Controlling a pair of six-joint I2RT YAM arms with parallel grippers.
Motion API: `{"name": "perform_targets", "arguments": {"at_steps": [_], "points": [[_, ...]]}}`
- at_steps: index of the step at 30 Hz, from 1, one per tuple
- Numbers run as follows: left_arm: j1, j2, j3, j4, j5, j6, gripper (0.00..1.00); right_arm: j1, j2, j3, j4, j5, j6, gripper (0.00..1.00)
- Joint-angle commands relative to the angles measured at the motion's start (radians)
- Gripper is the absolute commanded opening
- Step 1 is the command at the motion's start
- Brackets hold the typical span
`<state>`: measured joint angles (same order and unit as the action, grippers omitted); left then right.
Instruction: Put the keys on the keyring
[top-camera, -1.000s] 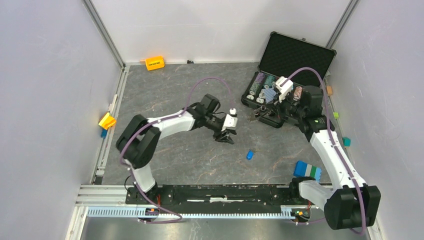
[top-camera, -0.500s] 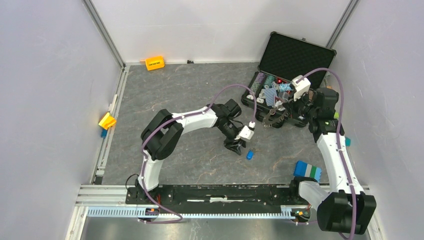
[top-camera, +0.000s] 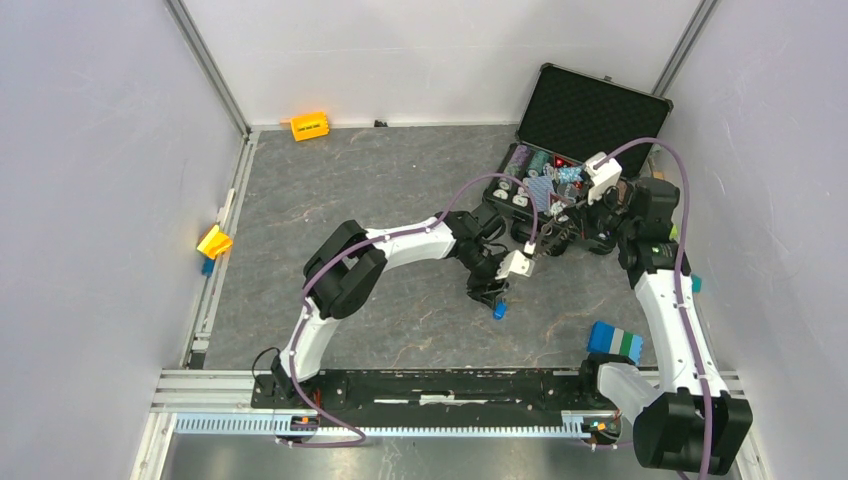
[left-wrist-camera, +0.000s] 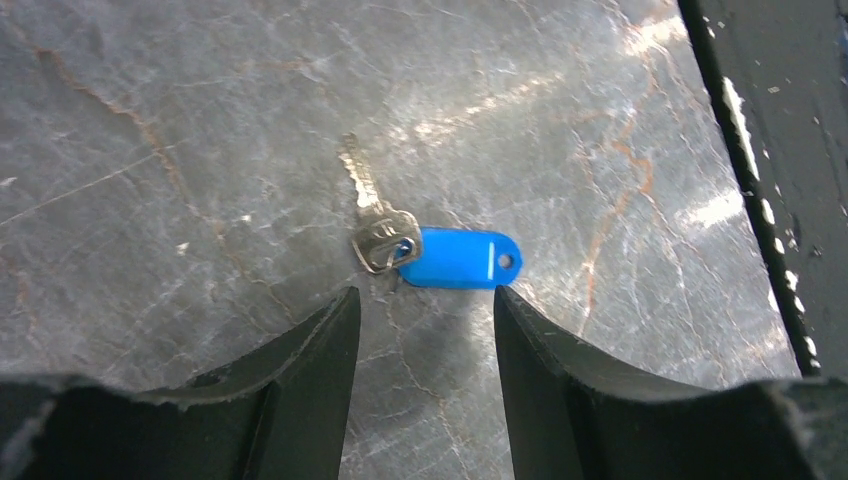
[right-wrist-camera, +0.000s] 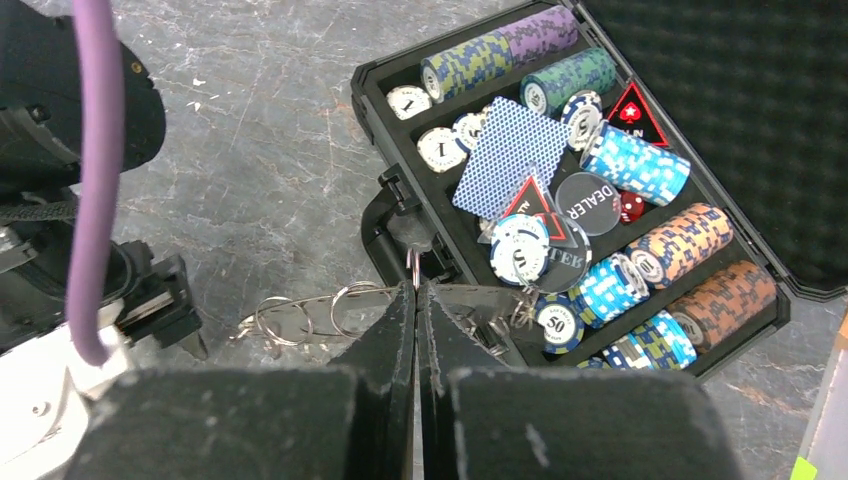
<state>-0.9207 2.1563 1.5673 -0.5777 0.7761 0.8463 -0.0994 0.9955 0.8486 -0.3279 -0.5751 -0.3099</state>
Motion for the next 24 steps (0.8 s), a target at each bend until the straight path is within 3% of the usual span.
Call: {"name": "perform_targets", "arguments": {"at_steps": [1,6,24], "points": [[-0.005,0.022,0.067,0.057,-0.051,-0.131,0.59,-0.003,-0.026,-0.009,0.03,-0.046,0.006,0.0],[-0.006,0.046,0.092,0.058,-0.06,-0.142,0.58,-0.003,-0.034,-0.013,0.025,-0.058,0.006,0.0],[-0.02,0.049,0.049,0.03,-0.054,-0.075,0.28,-0.005,-0.043,-0.032,0.026,-0.077,0.002,0.0]]}}
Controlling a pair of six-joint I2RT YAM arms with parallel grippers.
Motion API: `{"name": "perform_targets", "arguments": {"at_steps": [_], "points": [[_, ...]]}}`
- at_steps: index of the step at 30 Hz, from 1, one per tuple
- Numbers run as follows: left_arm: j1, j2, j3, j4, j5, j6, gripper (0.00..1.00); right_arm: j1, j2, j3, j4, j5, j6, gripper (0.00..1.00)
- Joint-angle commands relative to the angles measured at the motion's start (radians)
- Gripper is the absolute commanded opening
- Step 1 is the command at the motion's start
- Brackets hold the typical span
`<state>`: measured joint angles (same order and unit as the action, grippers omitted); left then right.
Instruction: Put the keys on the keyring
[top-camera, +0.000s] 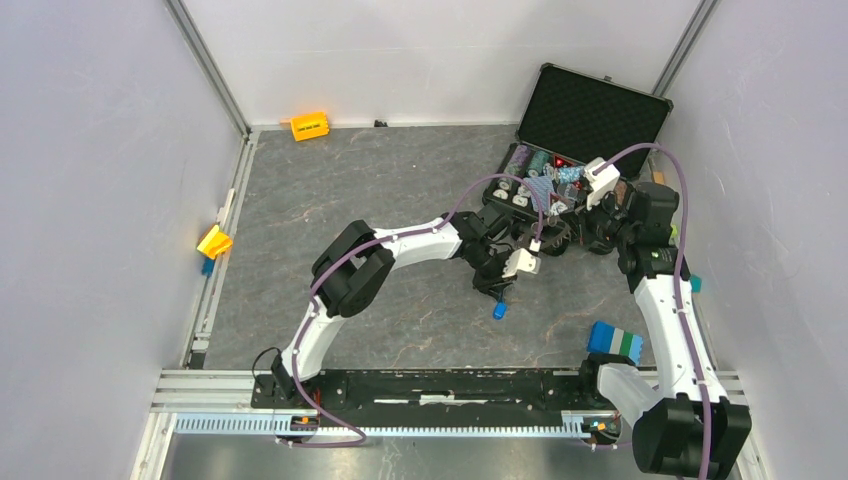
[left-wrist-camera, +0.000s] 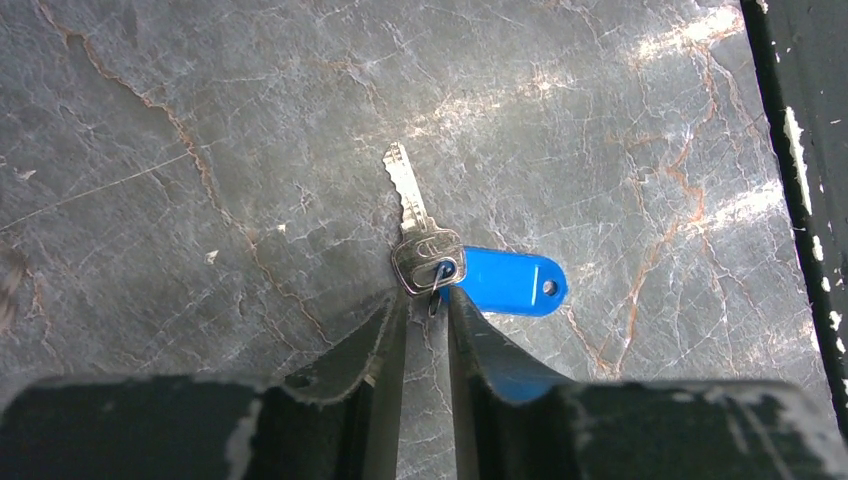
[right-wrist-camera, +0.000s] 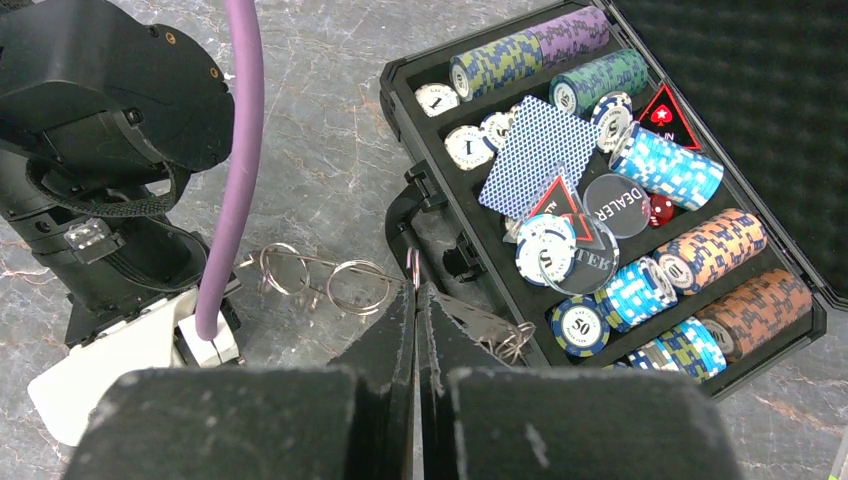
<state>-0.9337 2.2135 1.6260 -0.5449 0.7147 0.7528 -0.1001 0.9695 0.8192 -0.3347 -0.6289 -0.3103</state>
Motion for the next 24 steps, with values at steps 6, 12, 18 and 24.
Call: {"name": "perform_targets", "arguments": {"at_steps": [6,12,18,24], "points": [[-0.008,-0.021,-0.031,-0.003,0.027,0.029,0.25,-0.004,-0.013,-0.011,0.038,-0.027,0.002,0.0],[-0.008,-0.02,-0.039,-0.003,0.029,0.027,0.2,-0.004,-0.012,-0.014,0.039,-0.029,0.002,0.0],[-0.008,-0.027,-0.033,-0.003,0.023,0.012,0.05,-0.004,-0.012,-0.017,0.037,-0.032,0.001,0.0],[-0.001,-0.093,-0.072,0.006,0.028,-0.021,0.02,-0.004,-0.01,-0.042,0.055,-0.049,-0.033,0.0]]}}
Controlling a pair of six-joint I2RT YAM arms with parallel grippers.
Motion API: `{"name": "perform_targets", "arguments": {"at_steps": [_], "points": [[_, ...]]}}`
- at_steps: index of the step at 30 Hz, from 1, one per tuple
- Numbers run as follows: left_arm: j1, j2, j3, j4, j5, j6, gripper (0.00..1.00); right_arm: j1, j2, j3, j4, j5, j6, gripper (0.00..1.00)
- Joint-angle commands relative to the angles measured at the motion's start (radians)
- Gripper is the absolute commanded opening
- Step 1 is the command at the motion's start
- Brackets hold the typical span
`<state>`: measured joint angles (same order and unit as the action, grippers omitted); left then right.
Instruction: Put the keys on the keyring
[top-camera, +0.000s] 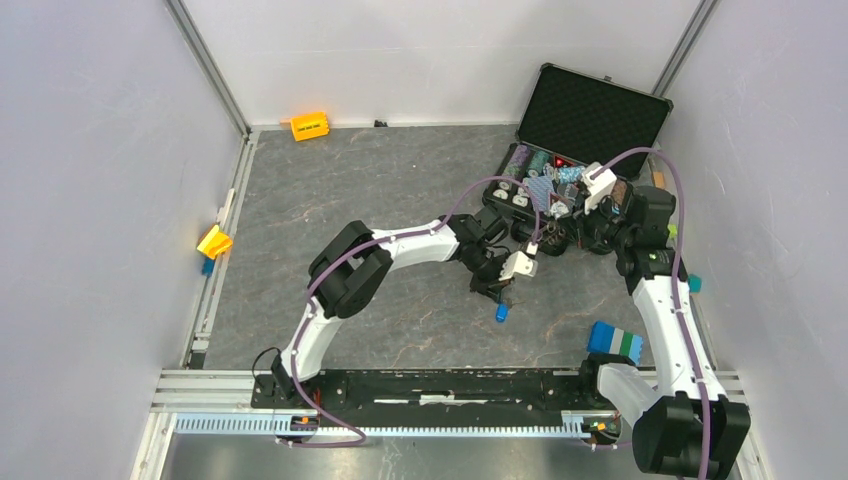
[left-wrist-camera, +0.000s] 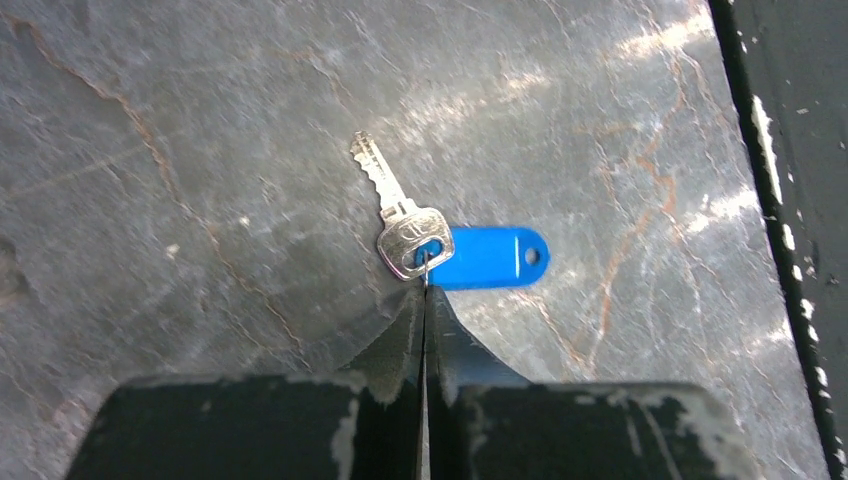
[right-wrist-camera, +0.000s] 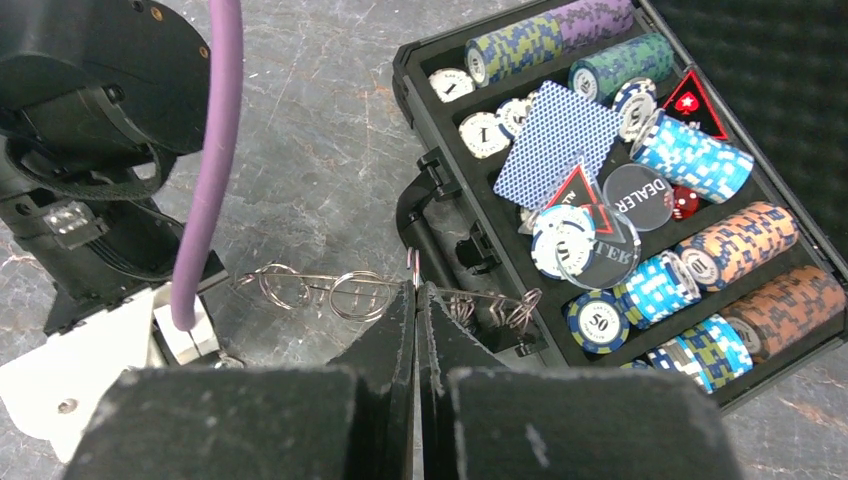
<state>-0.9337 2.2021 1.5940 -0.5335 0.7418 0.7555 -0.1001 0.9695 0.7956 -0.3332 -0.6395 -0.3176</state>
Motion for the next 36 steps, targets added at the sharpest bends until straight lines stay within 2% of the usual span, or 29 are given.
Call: {"name": "perform_targets", "arguments": {"at_steps": [1,11,18,23,29,36], "points": [[0.002,-0.103,-0.06,0.007,0.003,-0.029,0.02,-0.004,-0.009,-0.024,0.058,-0.048,-0.031,0.0],[0.041,-0.285,-0.206,0.028,0.004,-0.062,0.02,0.015,0.016,-0.052,0.07,-0.169,-0.084,0.0],[0.121,-0.479,-0.368,0.072,0.001,-0.078,0.02,0.177,0.058,-0.084,0.078,-0.172,-0.186,0.0],[0.167,-0.641,-0.453,0.069,0.003,-0.103,0.02,0.298,0.081,-0.107,0.167,-0.2,-0.204,0.0],[0.194,-0.769,-0.516,0.111,0.008,-0.307,0.02,0.435,0.132,-0.086,0.257,-0.163,-0.182,0.0],[0.203,-0.842,-0.515,0.13,-0.064,-0.416,0.02,0.536,0.195,-0.038,0.271,-0.172,-0.195,0.0]]}}
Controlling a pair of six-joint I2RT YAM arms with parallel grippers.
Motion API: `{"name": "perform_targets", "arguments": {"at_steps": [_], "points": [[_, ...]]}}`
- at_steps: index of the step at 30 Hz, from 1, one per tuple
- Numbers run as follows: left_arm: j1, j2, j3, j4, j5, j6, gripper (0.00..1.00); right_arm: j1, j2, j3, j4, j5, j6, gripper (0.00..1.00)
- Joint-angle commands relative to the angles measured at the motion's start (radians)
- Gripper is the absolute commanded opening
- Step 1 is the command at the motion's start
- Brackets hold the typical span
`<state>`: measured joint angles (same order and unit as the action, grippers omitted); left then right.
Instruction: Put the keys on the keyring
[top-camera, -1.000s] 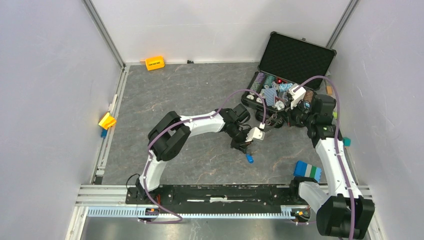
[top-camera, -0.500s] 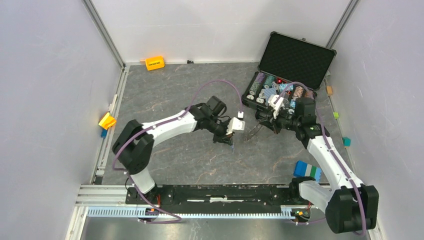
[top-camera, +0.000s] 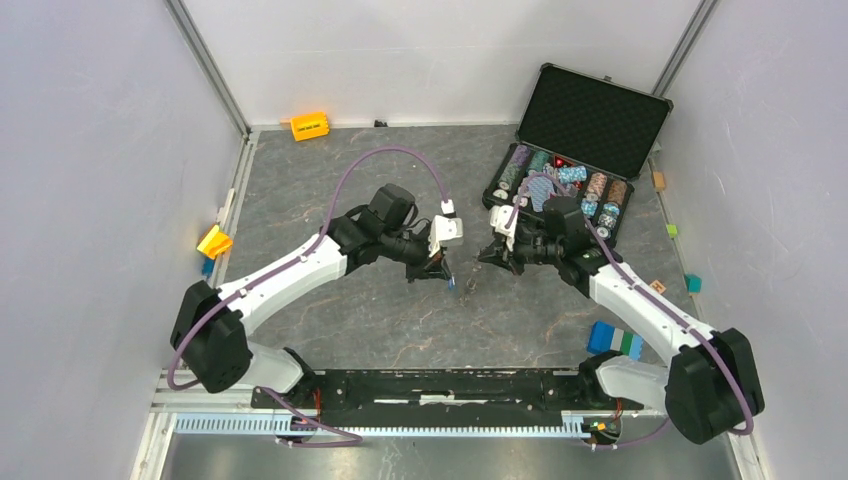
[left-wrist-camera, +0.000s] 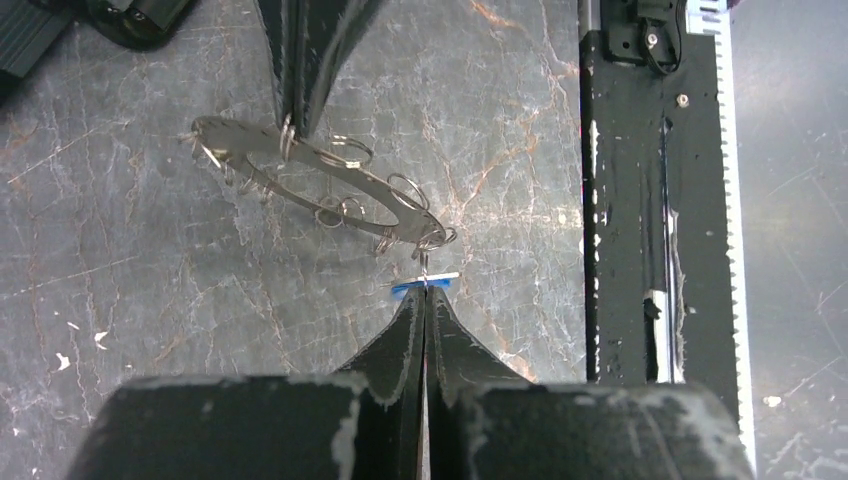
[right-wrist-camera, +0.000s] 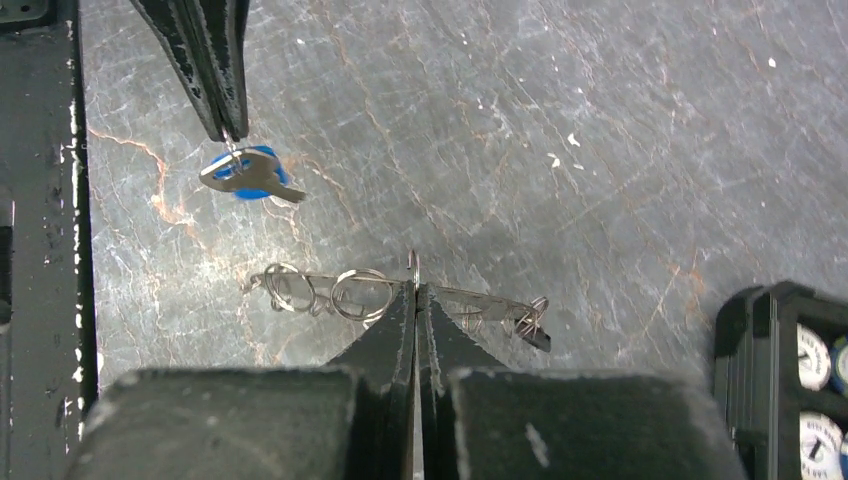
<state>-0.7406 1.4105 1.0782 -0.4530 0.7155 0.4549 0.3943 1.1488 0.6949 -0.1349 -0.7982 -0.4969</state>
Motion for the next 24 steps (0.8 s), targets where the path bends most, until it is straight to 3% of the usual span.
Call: {"name": "perform_targets", "arguments": {"at_steps": [1,24], "points": [[0.012,-0.055,0.007,0.049,-0.046,-0.125,0.02,0.055,0.02,0.066,0.08,-0.013,-0.014,0.0],[0.029,0.047,0.059,0.146,-0.093,-0.408,0.02,0.175,0.011,0.068,0.117,0.113,-0.012,0.0]]}}
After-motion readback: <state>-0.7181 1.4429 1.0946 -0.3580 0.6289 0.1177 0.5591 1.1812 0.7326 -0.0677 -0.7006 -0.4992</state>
